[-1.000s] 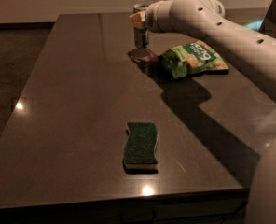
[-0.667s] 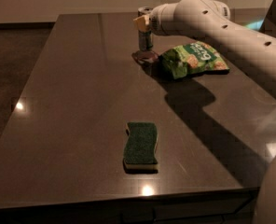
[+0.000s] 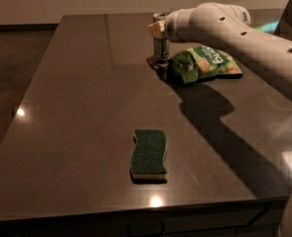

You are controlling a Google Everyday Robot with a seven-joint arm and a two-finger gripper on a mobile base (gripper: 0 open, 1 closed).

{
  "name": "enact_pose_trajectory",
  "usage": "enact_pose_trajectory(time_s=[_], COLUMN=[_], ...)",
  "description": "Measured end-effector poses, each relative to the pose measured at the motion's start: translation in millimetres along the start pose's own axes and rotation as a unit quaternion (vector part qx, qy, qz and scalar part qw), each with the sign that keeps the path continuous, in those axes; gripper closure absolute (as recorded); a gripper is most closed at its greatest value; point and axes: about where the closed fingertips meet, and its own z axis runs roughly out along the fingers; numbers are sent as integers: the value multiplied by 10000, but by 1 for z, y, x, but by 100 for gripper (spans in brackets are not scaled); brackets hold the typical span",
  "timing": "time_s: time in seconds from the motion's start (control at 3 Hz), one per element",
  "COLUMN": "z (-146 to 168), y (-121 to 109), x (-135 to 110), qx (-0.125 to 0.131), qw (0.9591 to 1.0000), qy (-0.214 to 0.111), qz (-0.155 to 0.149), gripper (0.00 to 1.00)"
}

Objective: Move redbull can near green rice chip bag

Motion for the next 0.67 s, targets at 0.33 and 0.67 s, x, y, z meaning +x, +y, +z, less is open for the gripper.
enact_pose_trajectory(time_s=[0.33, 0.67], z=[-3, -4], y=[-6, -10], x=[6, 13], qx=[88, 136], qw=[10000, 9999], qy=[-10, -36], qz=[9, 67], gripper=[84, 60])
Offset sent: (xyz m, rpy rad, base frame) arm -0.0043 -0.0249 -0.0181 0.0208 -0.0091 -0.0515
